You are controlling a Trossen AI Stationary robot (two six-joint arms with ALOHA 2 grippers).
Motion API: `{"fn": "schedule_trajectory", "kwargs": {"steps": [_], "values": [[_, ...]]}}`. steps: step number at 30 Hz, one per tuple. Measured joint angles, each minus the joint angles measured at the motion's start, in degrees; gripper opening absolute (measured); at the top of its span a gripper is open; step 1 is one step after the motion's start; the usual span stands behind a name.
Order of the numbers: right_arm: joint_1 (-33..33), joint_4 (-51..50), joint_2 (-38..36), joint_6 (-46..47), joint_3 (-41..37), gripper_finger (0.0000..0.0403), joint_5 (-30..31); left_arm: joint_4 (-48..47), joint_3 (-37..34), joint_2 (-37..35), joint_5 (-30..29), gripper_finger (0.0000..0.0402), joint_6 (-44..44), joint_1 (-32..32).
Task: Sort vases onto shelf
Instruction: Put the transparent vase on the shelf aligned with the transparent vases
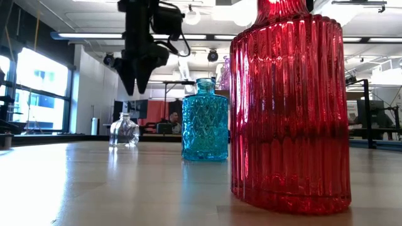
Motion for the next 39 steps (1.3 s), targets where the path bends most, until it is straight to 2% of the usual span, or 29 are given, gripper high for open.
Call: {"fn": "schedule_trajectory", "kwargs": {"steps": [8, 23, 32, 39], "values": [[0.0, 0.0, 0.0, 0.0, 0.0, 0.0115, 0.0, 2.49, -6.01, -5.94, 0.63, 0.0225, -3.06, -0.54], [0.0, -0.01, 0.0, 0.02, 0.0, 0.0115, -0.02, -7.35, -7.64, -18.36, -6.62, 0.0225, 3.13, -0.52], [0.0, 0.0, 0.0, 0.02, 0.0, 0.0115, -0.02, 1.55, -20.93, -28.15, -4.56, 0.0225, 2.15, -0.39], [0.0, -0.02, 0.0, 0.0, 0.0, 0.0115, 0.0, 9.18, -26.84, -30.47, -4.16, 0.0225, 2.01, 0.01]]}}
